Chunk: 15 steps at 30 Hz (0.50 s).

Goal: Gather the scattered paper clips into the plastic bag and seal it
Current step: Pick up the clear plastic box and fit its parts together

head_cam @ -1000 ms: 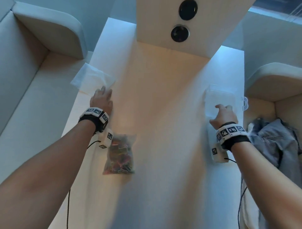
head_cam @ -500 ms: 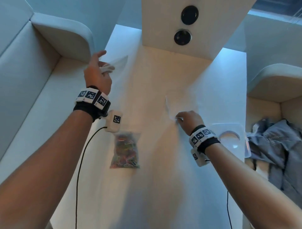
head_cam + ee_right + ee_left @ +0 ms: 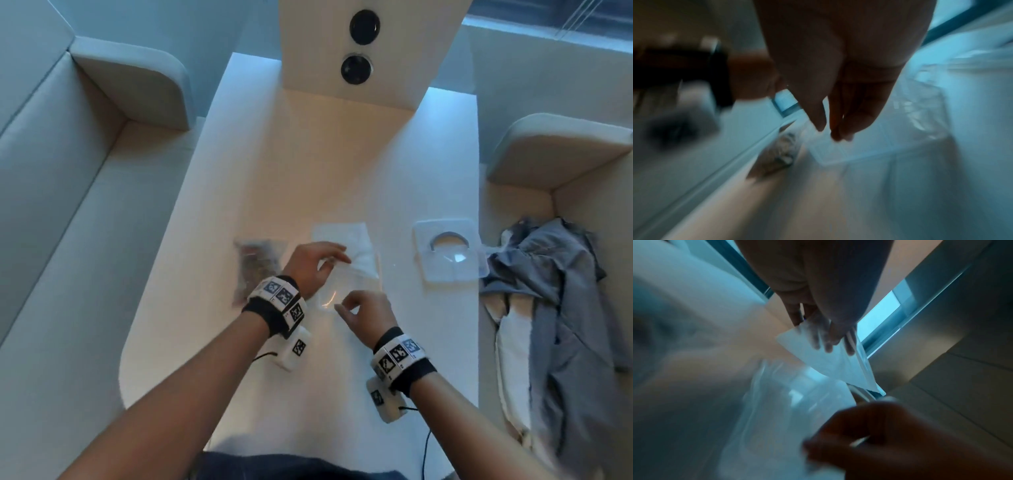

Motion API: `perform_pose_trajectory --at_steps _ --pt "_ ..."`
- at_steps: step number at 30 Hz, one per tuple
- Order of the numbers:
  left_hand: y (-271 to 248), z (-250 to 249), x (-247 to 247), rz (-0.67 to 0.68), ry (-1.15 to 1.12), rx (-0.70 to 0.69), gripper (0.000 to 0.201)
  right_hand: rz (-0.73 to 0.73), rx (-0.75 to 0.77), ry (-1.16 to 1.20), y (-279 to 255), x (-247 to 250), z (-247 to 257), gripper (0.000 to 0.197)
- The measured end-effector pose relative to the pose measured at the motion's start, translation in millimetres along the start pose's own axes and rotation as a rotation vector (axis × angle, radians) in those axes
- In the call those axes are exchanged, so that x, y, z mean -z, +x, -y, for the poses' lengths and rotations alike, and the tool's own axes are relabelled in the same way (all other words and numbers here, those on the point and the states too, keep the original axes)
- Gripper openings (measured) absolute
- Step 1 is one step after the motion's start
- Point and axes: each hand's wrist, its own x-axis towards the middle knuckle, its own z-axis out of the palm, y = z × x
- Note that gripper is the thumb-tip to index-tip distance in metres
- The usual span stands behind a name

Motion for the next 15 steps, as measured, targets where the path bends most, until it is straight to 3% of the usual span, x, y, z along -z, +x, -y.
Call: perform_pose_trajectory --at_steps 3,6,7,10,15 --pt "-30 10 -33 0.079 -0.014 0.071 0.027 -0.253 -0.168 0.198 -32 12 -27 0.037" --pt "-46 8 -52 0.194 0.010 0.085 0.024 -0.376 -0.108 0.142 -49 23 -43 0.054" --pt "-48 6 -55 0.217 0.014 0.080 0.021 -0.377 -0.028 0.117 -50 26 -45 0.052" --pt "-50 1 -56 0.210 0.033 0.095 0.018 -0.355 0.217 -0.017 -41 30 -48 0.017" --pt "-39 -3 -55 0.137 0.071 0.107 0.019 -0.254 0.229 -0.019 -11 45 -45 0.014"
